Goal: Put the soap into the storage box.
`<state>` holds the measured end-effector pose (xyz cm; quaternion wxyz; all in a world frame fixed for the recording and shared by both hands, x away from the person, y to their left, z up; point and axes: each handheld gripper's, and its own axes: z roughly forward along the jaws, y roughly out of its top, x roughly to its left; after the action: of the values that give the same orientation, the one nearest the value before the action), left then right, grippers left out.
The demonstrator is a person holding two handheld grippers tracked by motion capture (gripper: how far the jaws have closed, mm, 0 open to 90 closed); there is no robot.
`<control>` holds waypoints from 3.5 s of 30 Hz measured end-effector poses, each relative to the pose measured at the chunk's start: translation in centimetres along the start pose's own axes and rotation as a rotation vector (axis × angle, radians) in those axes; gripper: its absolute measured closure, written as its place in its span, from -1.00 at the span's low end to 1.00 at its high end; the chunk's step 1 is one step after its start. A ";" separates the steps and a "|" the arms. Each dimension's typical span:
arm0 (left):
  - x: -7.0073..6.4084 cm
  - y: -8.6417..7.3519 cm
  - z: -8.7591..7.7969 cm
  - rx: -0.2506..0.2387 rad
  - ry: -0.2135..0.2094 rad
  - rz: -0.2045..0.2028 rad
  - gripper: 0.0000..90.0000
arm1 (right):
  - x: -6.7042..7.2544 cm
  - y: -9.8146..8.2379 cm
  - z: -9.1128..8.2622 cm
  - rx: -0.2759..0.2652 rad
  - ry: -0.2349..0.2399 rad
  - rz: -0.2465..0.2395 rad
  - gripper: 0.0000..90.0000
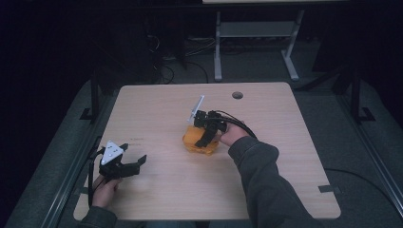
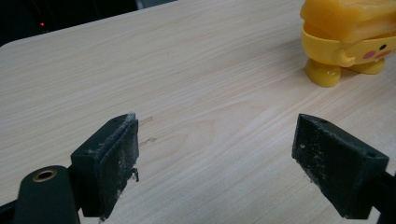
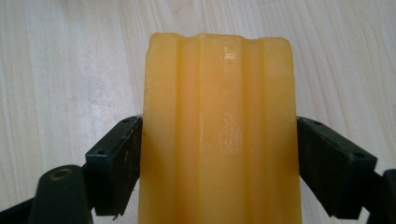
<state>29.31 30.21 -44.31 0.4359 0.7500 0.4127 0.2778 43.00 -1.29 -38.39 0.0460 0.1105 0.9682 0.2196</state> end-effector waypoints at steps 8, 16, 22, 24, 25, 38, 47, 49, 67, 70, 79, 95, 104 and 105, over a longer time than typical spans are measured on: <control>0.0 0.0 0.0 0.005 0.000 -0.001 -0.69 | -0.1 -0.6 -1.2 -0.037 0.004 0.017 -0.56; -0.1 0.0 0.0 0.012 -0.001 0.006 -0.69 | -0.1 -1.4 -2.2 -0.056 -0.007 0.026 -0.56; -0.1 0.0 0.0 0.013 0.000 0.007 -0.69 | -0.1 -2.2 -2.7 -0.076 -0.014 0.034 -0.56; -0.1 0.0 0.0 0.014 0.000 0.007 -0.69 | -0.1 -2.2 -2.8 -0.082 -0.014 0.036 -0.56; 0.0 0.0 0.0 0.012 0.001 0.007 -0.69 | -0.1 -2.3 -3.0 -0.085 -0.018 0.034 -0.56; -0.1 0.0 0.1 0.016 0.000 0.009 -0.69 | 0.0 -3.9 -4.6 -0.095 -0.046 0.063 -0.55; -0.1 0.0 0.1 0.018 -0.002 0.013 -0.69 | 0.1 -5.0 -5.6 -0.106 -0.064 0.072 -0.55; -0.1 0.0 0.1 0.019 -0.002 0.014 -0.69 | 0.0 -5.1 -5.7 -0.109 -0.067 0.074 -0.55; -0.2 0.0 0.1 0.022 0.000 0.017 -0.69 | 0.3 -7.5 -6.9 -0.110 -0.086 0.111 -0.54; -0.2 0.0 0.1 0.023 0.000 0.020 -0.69 | 0.3 -8.1 -7.0 -0.112 -0.090 0.122 -0.54; -0.2 0.0 0.2 0.023 -0.001 0.016 -0.69 | 0.4 -9.1 -7.5 -0.107 -0.091 0.144 -0.54; -0.3 0.0 0.2 0.026 -0.002 0.015 -0.69 | 0.6 -11.1 -8.3 -0.115 -0.108 0.172 -0.54; -0.3 0.0 0.2 0.029 -0.001 0.018 -0.69 | 0.8 -12.1 -8.3 -0.115 -0.105 0.188 -0.54; -0.3 0.0 0.2 0.028 -0.001 0.018 -0.69 | 0.8 -12.3 -8.3 -0.115 -0.106 0.195 -0.54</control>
<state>29.33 29.88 -44.47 0.4228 0.7600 0.4097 0.2754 38.64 -15.39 -36.31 0.0818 0.2127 0.9350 0.2718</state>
